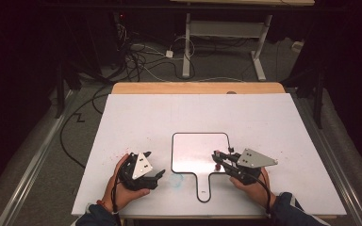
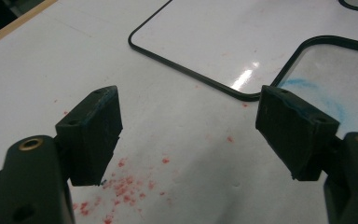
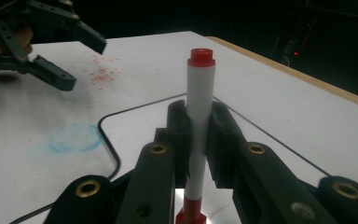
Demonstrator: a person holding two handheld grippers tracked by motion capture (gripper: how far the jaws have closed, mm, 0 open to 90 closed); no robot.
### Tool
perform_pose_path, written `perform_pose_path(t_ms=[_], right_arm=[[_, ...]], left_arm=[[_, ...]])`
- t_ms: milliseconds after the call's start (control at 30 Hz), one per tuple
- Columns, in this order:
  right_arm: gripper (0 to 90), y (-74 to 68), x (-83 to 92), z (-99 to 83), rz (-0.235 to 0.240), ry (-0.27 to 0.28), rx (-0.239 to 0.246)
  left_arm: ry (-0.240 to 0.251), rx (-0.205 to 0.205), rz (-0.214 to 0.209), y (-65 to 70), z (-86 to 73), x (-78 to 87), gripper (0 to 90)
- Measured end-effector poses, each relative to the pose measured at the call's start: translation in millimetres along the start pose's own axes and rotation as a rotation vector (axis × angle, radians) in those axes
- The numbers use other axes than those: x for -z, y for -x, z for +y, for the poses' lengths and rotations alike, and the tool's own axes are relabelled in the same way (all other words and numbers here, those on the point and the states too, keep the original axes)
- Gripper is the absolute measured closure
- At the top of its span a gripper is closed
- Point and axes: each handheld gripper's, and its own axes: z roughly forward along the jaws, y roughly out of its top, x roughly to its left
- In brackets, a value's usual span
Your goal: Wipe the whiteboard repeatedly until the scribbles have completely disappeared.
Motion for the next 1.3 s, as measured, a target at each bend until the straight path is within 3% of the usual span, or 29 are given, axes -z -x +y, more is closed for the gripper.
perform_pose_path(t_ms=[200, 267, 367, 467, 633, 800, 900, 1067, 1133, 1300], right_arm=[[81.5, 0.9, 1.7, -1.0, 0.001, 0.002, 0.012], [81.5, 6.2, 3.7, -2.7, -0.022, 0.002, 0.010], [81.5, 15.7, 5.1, -4.6, -0.077, -0.004, 0.049], [81.5, 24.3, 6.5, -6.0, -0.096, -0.003, 0.026], [81.5, 17.4, 7.3, -5.1, -0.053, 0.001, -0.008], [81.5, 1.5, 7.4, -2.5, 0.001, -0.001, 0.012], [81.5, 4.5, 9.5, -3.1, -0.010, -0.006, 0.021], [81.5, 19.9, 14.6, -6.4, -0.073, -0.013, 0.015], [81.5, 22.5, 17.4, -7.6, -0.073, -0.011, -0.010], [81.5, 11.7, 20.2, -6.9, -0.031, -0.012, -0.005]], left_arm=[[0.000, -0.001, -0.002, 0.5, 0.1, 0.3, 21.4], [-0.002, -0.002, -0.001, 0.5, -0.2, 0.2, 21.4], [-0.006, -0.006, -0.003, 0.5, -0.6, -0.3, 21.4], [-0.002, -0.004, -0.003, 0.5, 0.0, -0.1, 21.4], [-0.005, -0.002, -0.002, 0.5, -0.5, -0.6, 21.4], [-0.004, 0.000, -0.002, 0.5, -0.5, -0.1, 21.4], [-0.005, 0.002, -0.003, 0.6, -0.7, -0.7, 21.4], [-0.005, 0.002, -0.004, 1.0, -0.6, -0.9, 21.4], [-0.008, 0.003, -0.004, 0.8, -1.0, -1.3, 21.4], [-0.010, 0.001, -0.004, 1.3, -1.3, -1.7, 21.4]])
